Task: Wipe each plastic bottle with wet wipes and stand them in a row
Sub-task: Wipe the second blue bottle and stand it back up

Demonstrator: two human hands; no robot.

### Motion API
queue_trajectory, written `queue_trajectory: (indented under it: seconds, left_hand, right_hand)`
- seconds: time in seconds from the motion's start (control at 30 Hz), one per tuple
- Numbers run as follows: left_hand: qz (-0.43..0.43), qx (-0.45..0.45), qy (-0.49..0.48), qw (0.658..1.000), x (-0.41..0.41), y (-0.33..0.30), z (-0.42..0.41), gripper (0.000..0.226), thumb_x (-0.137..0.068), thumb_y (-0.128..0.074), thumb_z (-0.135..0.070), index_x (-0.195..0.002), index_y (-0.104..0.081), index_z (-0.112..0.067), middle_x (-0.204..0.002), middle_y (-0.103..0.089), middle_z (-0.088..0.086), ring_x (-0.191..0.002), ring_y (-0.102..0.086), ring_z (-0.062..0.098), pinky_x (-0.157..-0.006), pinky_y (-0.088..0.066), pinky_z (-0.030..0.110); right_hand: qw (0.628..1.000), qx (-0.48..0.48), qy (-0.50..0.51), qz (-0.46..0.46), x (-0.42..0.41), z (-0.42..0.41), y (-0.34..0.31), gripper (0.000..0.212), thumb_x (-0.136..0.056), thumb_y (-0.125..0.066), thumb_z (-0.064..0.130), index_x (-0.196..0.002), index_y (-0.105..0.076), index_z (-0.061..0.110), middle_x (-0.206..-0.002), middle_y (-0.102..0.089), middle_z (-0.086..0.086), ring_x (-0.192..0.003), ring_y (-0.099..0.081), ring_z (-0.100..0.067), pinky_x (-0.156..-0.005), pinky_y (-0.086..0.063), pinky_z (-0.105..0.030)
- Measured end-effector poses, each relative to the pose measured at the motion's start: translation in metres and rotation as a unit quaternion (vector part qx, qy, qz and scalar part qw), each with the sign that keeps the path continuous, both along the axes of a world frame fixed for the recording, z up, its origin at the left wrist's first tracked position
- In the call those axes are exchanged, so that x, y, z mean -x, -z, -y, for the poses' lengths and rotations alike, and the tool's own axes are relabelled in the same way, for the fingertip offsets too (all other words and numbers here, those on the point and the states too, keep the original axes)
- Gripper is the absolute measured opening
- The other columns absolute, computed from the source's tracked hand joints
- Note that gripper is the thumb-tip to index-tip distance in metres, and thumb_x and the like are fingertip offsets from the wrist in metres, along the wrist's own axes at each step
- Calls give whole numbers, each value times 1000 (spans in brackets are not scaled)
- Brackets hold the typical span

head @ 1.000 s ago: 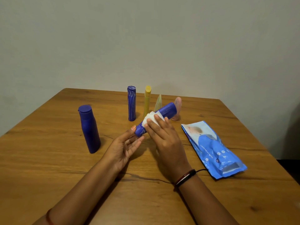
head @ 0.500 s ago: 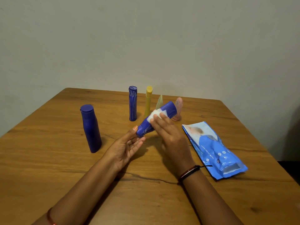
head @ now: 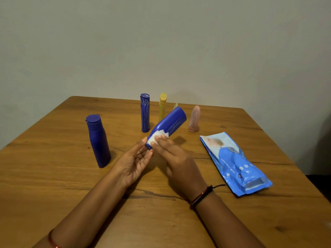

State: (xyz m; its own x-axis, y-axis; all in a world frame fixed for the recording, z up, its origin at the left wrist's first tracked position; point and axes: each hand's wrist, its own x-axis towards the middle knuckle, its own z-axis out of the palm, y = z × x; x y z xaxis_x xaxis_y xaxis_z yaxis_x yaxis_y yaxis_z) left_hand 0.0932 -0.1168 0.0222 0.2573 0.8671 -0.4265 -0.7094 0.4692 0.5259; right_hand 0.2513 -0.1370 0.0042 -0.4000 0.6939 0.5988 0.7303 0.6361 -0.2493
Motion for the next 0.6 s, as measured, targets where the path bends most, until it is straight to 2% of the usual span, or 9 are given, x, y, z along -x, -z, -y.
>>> queue_trajectory:
  seconds: [0.07, 0.13, 0.23, 0.3, 0.4, 0.5, 0.6]
  left_hand:
    - [4, -5, 2, 1000, 1, -1, 0, 41, -74, -76, -21, -107, -64, 0, -94, -69, 13, -70, -72, 15, -54, -58, 20]
    - [1, -3, 8, 1000, -1, -1, 1, 41, -73, -76, -21, -106, -64, 1, -90, -69, 14, -67, -71, 16, -55, -58, 21]
    - [-17, 2, 8, 1000, -4, -2, 3, 42, -72, -72, -18, -109, -63, 0, -85, -69, 15, -61, -71, 16, -57, -58, 21]
    - [-25, 3, 6, 1000, -4, -2, 3, 42, -71, -72, -18, -109, -63, 0, -84, -69, 16, -60, -71, 16, -57, -58, 21]
    - [-28, 9, 18, 999, -5, -2, 4, 41, -71, -73, -19, -105, -63, 1, -84, -69, 16, -60, -70, 16, -59, -57, 22]
    - [-28, 9, 23, 999, -6, -3, 4, 41, -71, -72, -19, -105, -63, 2, -85, -68, 17, -59, -70, 16, -56, -57, 21]
    - [-15, 11, 22, 1000, -5, -4, 4, 42, -71, -71, -18, -107, -63, 2, -85, -68, 16, -60, -70, 16, -56, -58, 21]
  right_hand:
    - [1000, -1, -23, 20, 1, 2, 1, 58, -79, -60, -2, -134, -50, 13, -142, -47, -5, -137, -33, -14, -111, -26, -26]
    - [1000, -1, -11, 10, -3, 0, 1, 61, -78, -63, -4, -135, -49, 14, -143, -46, -4, -138, -32, -13, -112, -25, -25]
    - [996, 6, 55, -74, -16, -11, 0, 68, -80, -58, -12, -140, -44, 18, -145, -42, -1, -140, -25, -6, -113, -21, -17]
    - [985, 5, 103, -139, -26, -21, 1, 69, -81, -51, -16, -140, -44, 18, -146, -41, 0, -139, -28, -6, -113, -24, -17]
    - [969, 5, 148, -196, -37, -27, 3, 69, -82, -46, -16, -141, -42, 19, -145, -35, 9, -137, -29, -2, -109, -22, -10]
    - [968, 9, 148, -201, -32, -23, 4, 67, -84, -47, -14, -142, -42, 19, -146, -35, 9, -137, -28, 0, -109, -26, -12]
    - [984, 23, 100, -143, -14, -12, 5, 67, -82, -52, -13, -141, -43, 19, -146, -41, 1, -138, -29, -5, -112, -26, -18]
